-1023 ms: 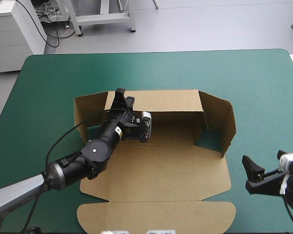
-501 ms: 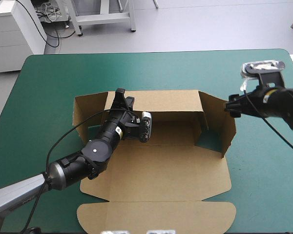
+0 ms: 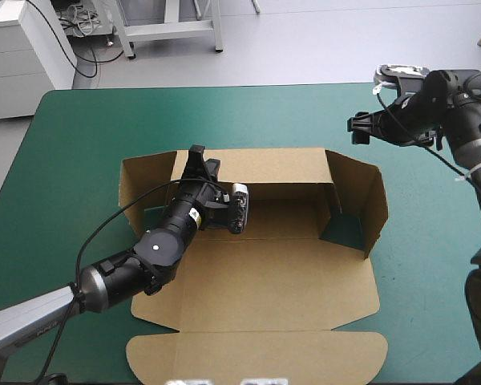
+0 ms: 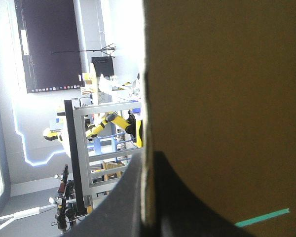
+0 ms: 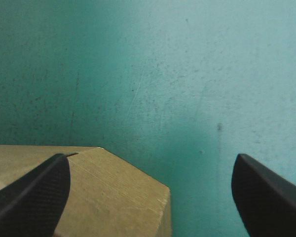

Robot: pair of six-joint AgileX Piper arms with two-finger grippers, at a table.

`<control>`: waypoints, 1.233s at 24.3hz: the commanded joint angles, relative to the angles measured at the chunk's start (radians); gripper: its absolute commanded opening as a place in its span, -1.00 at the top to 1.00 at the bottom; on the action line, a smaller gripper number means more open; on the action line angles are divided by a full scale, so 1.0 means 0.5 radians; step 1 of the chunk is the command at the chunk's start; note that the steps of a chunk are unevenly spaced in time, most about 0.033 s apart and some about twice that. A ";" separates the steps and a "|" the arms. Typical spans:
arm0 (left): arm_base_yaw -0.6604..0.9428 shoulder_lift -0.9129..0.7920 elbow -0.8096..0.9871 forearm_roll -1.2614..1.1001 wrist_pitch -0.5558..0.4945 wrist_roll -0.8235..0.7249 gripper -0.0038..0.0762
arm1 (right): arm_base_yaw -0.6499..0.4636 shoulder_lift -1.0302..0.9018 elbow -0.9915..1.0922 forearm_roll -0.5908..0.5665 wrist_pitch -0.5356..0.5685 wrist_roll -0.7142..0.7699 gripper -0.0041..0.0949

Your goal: Fold the box

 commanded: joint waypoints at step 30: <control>-0.008 -0.067 -0.060 0.056 0.085 -0.014 0.92 | -0.170 -0.388 0.677 0.322 -0.081 -0.399 -0.73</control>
